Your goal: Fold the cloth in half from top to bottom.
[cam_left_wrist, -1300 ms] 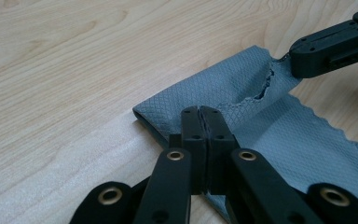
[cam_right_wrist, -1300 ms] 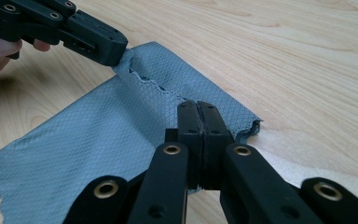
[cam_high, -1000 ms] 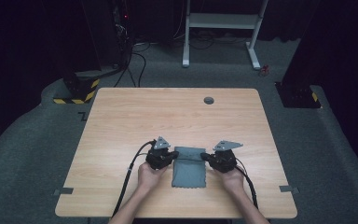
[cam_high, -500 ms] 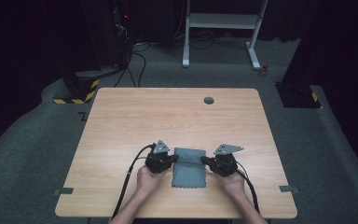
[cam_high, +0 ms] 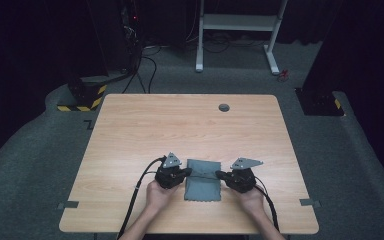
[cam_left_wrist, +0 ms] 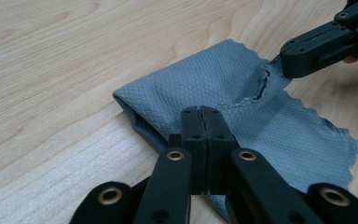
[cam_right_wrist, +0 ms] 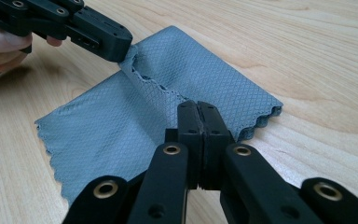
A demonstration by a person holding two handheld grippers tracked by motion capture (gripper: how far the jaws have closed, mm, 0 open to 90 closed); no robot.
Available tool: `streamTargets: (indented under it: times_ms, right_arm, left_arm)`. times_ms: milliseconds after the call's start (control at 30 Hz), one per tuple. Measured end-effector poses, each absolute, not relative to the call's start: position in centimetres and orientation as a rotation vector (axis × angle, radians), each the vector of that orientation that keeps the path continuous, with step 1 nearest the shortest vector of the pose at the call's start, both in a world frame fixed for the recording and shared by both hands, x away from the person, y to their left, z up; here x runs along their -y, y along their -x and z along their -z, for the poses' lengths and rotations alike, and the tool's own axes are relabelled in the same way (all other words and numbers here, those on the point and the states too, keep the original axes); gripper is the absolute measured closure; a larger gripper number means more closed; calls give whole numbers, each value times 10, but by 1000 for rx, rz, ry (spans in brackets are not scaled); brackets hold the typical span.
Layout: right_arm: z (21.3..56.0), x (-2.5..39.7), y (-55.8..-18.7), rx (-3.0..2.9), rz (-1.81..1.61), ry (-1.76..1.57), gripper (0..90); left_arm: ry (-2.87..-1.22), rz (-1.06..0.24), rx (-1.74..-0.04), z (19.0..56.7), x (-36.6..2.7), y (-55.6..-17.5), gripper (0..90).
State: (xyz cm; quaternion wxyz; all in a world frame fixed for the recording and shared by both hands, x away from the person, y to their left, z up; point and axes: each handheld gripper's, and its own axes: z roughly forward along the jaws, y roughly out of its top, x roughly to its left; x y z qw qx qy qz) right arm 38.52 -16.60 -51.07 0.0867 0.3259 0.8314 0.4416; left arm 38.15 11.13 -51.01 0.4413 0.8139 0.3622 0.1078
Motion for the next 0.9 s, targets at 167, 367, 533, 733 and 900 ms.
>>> streamTargets:
  times_ms: [167,367,533,733,900]
  right_arm:
    - [511,166,-382,-2482,-1322,-969,895]
    - [508,166,-378,-2486,-1327,-949,895]
    - [508,168,-375,-2487,-1339,-943,895]
    - [511,170,-373,-2490,-1346,-954,895]
    - [512,170,-368,-2500,-1344,-946,895]
  left_arm:
    - [-2022,-267,-900,512,-112,-379,891]
    - [-2005,-258,-902,512,-113,-375,891]
    - [-2000,-249,-897,511,-114,-373,891]
    - [-2004,-255,-882,511,-113,-368,891]
    - [-2005,-243,-883,513,-114,-363,891]
